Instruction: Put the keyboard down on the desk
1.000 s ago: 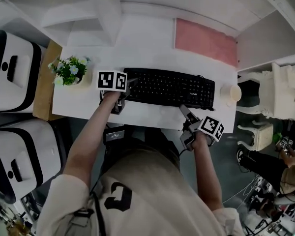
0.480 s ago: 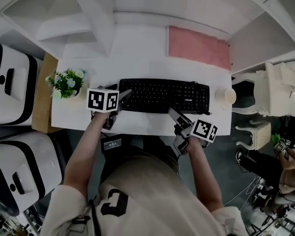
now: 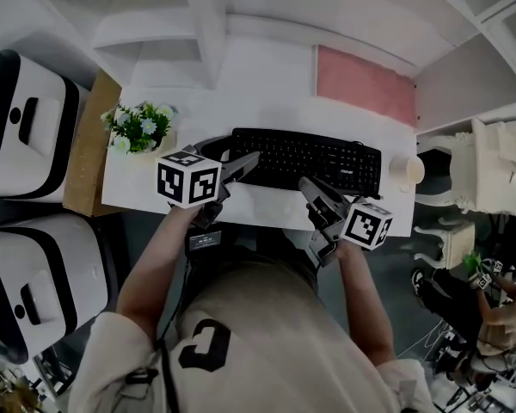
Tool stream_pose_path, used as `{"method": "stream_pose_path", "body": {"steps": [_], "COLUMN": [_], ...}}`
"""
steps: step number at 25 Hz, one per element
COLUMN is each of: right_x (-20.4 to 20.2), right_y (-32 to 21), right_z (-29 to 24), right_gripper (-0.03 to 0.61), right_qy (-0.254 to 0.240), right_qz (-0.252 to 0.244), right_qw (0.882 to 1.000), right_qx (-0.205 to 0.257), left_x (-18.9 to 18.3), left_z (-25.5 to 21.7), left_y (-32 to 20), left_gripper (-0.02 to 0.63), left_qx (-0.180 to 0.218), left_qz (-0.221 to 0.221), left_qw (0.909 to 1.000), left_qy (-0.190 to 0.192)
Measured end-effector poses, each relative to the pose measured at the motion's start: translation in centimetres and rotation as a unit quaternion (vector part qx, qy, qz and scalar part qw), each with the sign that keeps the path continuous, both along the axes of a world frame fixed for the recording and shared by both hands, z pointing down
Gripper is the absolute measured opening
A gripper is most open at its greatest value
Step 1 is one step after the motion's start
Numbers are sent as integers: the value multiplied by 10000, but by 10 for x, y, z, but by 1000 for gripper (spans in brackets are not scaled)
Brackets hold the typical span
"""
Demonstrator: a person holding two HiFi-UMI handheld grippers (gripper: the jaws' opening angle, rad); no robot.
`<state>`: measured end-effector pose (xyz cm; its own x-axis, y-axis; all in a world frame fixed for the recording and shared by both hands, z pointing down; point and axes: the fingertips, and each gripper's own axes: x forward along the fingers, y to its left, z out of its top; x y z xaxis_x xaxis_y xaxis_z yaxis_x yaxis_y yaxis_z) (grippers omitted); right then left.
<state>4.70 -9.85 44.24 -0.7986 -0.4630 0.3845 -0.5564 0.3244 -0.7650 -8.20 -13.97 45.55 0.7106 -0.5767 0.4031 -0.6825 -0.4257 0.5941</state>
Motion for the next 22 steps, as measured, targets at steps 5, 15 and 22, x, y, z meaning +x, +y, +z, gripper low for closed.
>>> {"method": "stream_pose_path", "body": {"steps": [5,15,22], "right_x": [-27,-67,-55], "right_y": [14,59,83], "right_z": [-23,-55,-67], "right_gripper": [25,25,25], "right_qy": [637,970,1106], "right_qz": [-457,-555,-253], "right_qw": [9929,9790,9755], "right_qx": [890,1703,1887], "left_x": [-7,-5,3], "left_z": [-24,-53,-61], "left_y": [18,71,86], "left_gripper": [146,14,14], "left_qx": [427,932,1050], "left_qz": [132,822,943], "left_qw": [9990,9922,9900], "left_qy": [3,108,23]}}
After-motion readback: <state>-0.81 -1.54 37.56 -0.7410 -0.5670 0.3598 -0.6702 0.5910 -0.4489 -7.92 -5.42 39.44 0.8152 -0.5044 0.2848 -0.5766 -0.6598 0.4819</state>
